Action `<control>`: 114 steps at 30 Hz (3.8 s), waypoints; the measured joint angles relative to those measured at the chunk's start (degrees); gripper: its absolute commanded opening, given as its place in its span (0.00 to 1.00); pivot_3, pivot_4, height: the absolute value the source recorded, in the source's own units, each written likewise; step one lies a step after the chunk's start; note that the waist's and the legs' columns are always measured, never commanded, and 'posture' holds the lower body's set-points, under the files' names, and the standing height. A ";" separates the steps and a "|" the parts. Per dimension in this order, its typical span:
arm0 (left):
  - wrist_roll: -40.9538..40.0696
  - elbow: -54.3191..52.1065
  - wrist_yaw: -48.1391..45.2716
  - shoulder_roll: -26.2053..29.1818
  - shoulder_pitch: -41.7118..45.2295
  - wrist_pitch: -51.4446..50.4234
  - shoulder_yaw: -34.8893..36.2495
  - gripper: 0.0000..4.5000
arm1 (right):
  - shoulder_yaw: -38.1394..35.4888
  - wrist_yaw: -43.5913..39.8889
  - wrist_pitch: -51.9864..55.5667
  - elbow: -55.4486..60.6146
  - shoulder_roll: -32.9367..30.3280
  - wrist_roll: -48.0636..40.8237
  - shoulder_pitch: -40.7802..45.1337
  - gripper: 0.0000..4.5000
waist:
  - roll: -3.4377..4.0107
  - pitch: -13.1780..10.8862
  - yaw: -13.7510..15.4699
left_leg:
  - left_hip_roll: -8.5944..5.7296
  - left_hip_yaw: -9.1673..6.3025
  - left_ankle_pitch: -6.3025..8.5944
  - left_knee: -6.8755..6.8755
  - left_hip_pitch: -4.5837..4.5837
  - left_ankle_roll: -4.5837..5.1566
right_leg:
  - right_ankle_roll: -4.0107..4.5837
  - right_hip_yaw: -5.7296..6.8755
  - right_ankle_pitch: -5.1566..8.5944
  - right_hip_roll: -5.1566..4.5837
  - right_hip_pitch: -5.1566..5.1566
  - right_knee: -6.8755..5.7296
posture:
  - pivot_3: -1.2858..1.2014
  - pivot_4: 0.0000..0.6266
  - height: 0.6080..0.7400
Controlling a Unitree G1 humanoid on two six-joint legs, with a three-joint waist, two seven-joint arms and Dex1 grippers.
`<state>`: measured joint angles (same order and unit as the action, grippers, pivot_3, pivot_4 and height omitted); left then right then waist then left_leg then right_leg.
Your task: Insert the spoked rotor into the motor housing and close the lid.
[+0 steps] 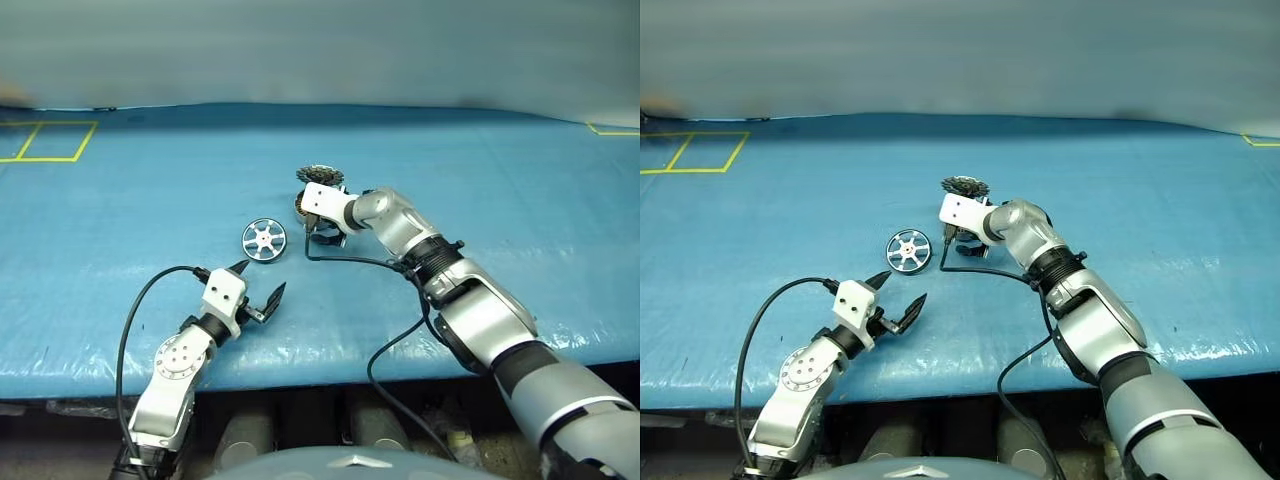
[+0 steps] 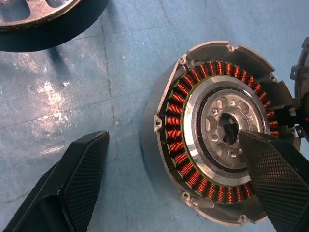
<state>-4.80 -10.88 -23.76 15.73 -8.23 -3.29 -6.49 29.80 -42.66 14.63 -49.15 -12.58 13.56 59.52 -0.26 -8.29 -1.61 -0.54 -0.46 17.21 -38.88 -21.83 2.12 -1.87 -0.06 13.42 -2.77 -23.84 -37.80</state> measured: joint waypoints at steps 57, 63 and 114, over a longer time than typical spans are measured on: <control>-0.17 -0.10 -0.43 -0.28 0.37 -0.53 -0.87 1.00 | 1.33 7.91 51.39 77.46 -0.89 2.77 -40.52 0.97 | 0.34 0.58 1.02 | -0.10 -0.41 0.31 -0.10 -0.07 0.26 | 0.13 0.81 0.09 -0.30 0.17 0.15 | 0.52 0.24 1.00; -0.34 0.27 -1.40 -0.21 1.33 -0.98 -0.89 1.00 | -2.65 12.18 57.16 89.26 2.85 -0.24 -46.16 0.97 | 0.35 0.55 1.10 | -0.10 -0.64 0.24 -0.06 -0.10 0.15 | 0.14 0.97 0.11 -0.23 0.19 0.17 | 0.52 0.24 1.00; -0.34 1.91 -2.84 -0.26 2.63 -0.44 -1.04 1.00 | -29.86 40.19 6.60 58.61 13.57 -11.95 -62.82 0.15 | 0.12 0.01 1.00 | 0.06 -0.56 0.05 -0.10 0.11 -0.09 | 0.13 0.69 0.17 0.25 0.38 -0.02 | 0.52 0.24 1.00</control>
<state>-5.14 -8.98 -26.61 15.47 -5.60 -3.73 -7.53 -0.06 -2.47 21.23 9.46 0.99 1.62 -3.29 -0.14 -8.28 -0.61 -0.48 -1.02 17.26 -38.98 -21.72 2.03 -1.74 0.63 13.58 -2.52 -23.46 -37.82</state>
